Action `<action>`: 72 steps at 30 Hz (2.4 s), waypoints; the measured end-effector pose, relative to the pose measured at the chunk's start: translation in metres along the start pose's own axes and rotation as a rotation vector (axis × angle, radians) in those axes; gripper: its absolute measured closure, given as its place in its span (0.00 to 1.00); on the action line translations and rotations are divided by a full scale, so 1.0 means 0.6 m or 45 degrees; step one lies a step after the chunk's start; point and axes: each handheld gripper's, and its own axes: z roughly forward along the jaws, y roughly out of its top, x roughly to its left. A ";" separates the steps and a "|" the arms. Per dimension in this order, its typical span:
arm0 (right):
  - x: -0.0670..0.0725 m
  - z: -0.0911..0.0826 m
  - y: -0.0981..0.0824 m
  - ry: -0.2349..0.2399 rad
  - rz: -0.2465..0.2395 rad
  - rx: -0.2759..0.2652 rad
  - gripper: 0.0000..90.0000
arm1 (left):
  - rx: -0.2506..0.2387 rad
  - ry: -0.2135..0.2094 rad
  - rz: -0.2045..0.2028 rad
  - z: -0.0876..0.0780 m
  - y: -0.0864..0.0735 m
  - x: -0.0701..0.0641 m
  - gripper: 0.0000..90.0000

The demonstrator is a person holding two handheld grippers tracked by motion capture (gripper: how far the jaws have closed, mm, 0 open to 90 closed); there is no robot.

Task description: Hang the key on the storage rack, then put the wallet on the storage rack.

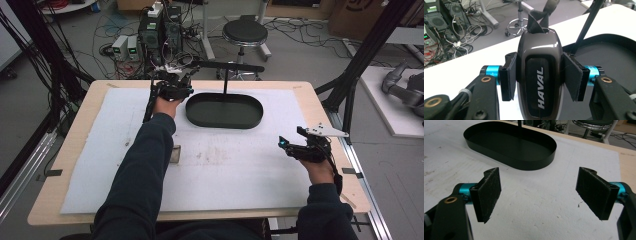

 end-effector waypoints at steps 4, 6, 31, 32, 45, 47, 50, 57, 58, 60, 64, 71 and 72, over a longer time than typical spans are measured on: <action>-0.001 -0.001 -0.001 -0.001 0.002 0.000 0.23 | 0.005 -0.003 0.004 0.002 -0.004 0.000 0.53; -0.002 -0.001 -0.001 -0.002 0.001 -0.001 0.23 | -0.007 -0.006 -0.005 -0.001 -0.006 0.002 0.51; 0.010 0.013 -0.001 0.036 -0.050 0.012 0.23 | -0.429 -0.205 0.067 -0.192 -0.105 0.019 0.21; 0.010 0.013 -0.001 0.036 -0.053 0.009 0.23 | -0.430 -0.200 0.071 -0.195 -0.110 0.019 0.21; 0.019 0.016 0.002 0.044 -0.064 0.007 0.23 | -0.434 -0.185 0.118 -0.244 -0.151 0.025 0.19; 0.019 0.015 0.003 0.039 -0.062 0.004 0.23 | -0.428 -0.184 0.121 -0.247 -0.161 0.029 0.19; 0.020 0.015 0.002 0.037 -0.061 0.004 0.23 | -0.422 -0.183 0.104 -0.249 -0.170 0.034 0.19; 0.022 0.016 0.004 0.052 -0.073 0.002 0.23 | -0.363 -0.235 0.158 -0.252 -0.192 0.038 0.20; 0.023 0.017 0.004 0.053 -0.074 0.005 0.23 | -0.346 -0.250 0.165 -0.250 -0.197 0.039 0.20; 0.025 0.017 0.004 0.054 -0.084 0.006 0.23 | -0.311 -0.271 0.173 -0.245 -0.205 0.040 0.20; 0.028 0.014 0.005 0.056 -0.080 0.004 0.23 | -0.217 -0.321 0.199 -0.229 -0.230 0.039 0.20; 0.031 0.018 0.007 0.069 -0.090 0.006 0.23 | -0.091 -0.417 0.229 -0.210 -0.261 0.051 0.22; 0.031 0.019 0.007 0.068 -0.088 0.007 0.23 | -0.070 -0.431 0.235 -0.205 -0.266 0.052 0.22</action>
